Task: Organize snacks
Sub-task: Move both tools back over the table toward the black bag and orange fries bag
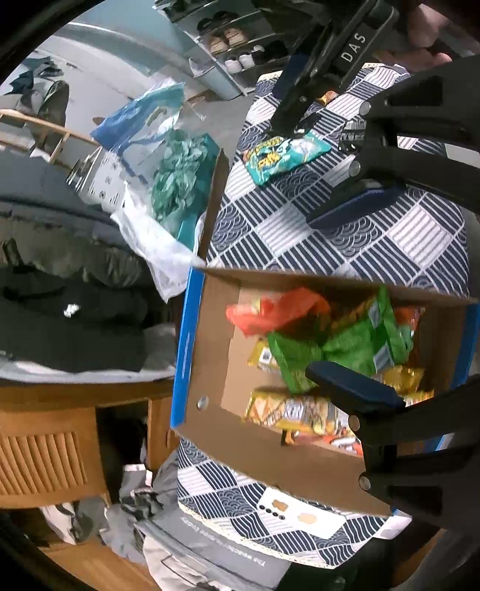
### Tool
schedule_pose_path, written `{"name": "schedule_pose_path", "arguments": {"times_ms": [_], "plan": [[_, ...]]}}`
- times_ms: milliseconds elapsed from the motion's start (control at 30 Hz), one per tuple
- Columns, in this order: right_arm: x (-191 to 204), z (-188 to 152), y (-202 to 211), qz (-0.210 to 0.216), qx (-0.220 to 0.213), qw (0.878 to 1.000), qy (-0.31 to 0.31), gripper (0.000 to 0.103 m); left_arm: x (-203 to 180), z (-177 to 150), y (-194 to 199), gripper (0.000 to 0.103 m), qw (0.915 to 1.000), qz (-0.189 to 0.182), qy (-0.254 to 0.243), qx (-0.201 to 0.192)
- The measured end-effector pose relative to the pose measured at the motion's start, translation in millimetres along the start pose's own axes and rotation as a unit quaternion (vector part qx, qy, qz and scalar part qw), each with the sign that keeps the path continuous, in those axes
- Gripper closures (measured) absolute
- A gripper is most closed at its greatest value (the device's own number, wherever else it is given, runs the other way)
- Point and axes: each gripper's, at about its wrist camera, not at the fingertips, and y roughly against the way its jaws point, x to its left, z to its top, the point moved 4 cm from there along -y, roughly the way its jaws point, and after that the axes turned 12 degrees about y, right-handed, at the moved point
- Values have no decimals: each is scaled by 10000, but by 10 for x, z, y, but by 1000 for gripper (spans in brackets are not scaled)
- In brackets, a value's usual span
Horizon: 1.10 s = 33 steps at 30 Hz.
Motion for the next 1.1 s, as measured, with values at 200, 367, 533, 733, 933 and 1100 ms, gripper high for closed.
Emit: {"name": "schedule_pose_path", "arguments": {"times_ms": [200,367,533,733,933,1100], "plan": [[-320,-159,82,-130,8,9994,-320,31,-343,-87,-48,28,9996,-66,-262,74],[-616,-301,143,-265,24,9980,-582,29,-616,-156,-84,28,9988,-112,-455,144],[-910,-450,187,-404,71,9957,-835,29,-894,-241,-128,28,9974,-133,-683,182],[-1298,-707,234,-593,175,9908,-1201,29,-1211,-359,-230,28,9952,-153,-927,270],[-1611,-913,311,-783,233,9852,-1510,29,-1494,-483,-382,28,9930,-127,-1114,372],[-1841,-1061,354,-935,305,9802,-1720,29,-1674,-582,-535,28,9914,-202,-1166,551]]}}
